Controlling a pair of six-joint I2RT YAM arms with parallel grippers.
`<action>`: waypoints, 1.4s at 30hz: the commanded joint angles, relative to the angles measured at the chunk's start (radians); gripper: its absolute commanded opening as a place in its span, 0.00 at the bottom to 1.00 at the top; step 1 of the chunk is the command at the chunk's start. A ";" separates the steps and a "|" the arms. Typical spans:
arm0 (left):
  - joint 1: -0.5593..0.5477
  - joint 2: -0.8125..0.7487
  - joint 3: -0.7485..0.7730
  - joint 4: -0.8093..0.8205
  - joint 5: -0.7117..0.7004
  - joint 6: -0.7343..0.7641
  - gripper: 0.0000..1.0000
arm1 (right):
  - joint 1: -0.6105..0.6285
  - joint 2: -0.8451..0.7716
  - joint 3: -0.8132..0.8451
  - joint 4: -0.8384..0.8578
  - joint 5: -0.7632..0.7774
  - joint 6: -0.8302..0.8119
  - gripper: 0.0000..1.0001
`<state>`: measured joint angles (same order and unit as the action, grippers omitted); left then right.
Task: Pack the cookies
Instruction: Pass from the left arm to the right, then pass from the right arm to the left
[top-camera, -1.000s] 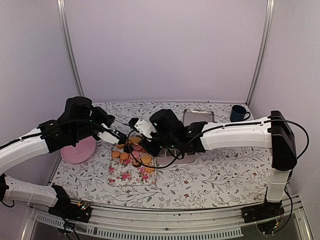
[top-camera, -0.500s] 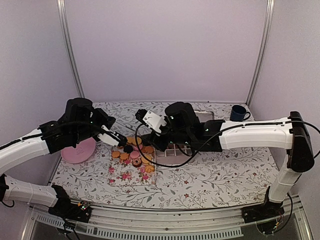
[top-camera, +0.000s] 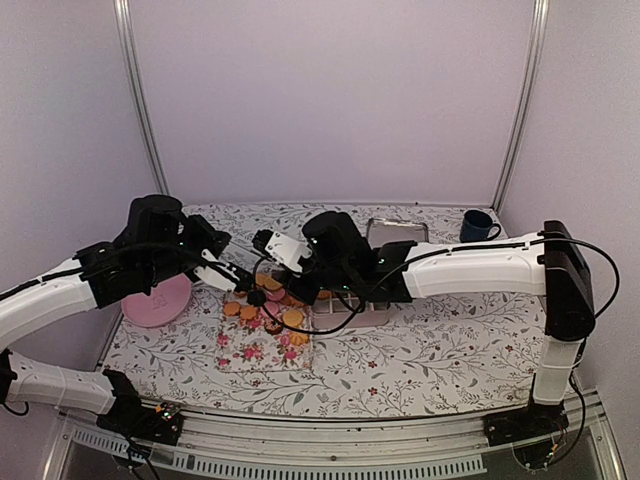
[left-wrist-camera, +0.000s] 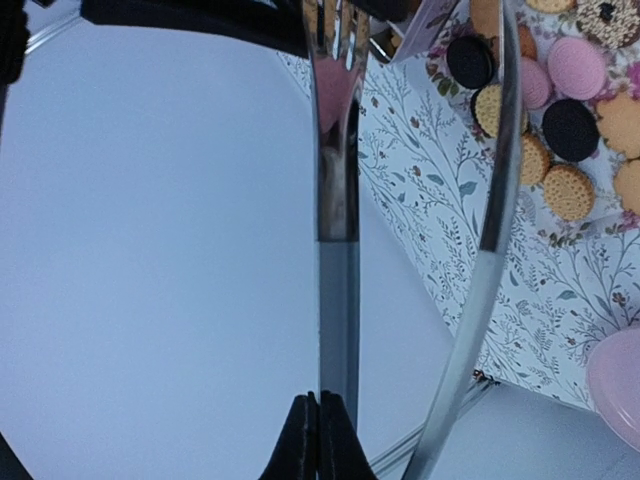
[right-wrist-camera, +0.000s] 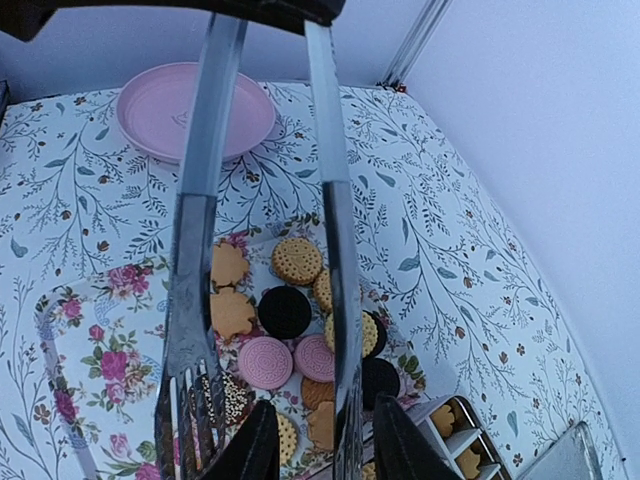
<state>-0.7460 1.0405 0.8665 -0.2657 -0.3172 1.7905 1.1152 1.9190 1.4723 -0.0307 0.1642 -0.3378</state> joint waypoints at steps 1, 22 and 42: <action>-0.013 -0.029 -0.015 0.059 0.021 0.018 0.00 | -0.008 0.040 0.043 -0.007 0.072 -0.016 0.28; -0.008 -0.048 0.255 -0.022 0.209 -0.678 0.99 | -0.051 -0.137 -0.243 0.449 0.147 0.250 0.00; 0.159 -0.082 0.240 -0.104 1.209 -1.738 0.76 | -0.060 -0.171 -0.347 0.987 -0.403 0.587 0.00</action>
<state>-0.6369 0.9539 1.1469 -0.4446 0.6762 0.2501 1.0355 1.7363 1.1053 0.8196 -0.1387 0.1978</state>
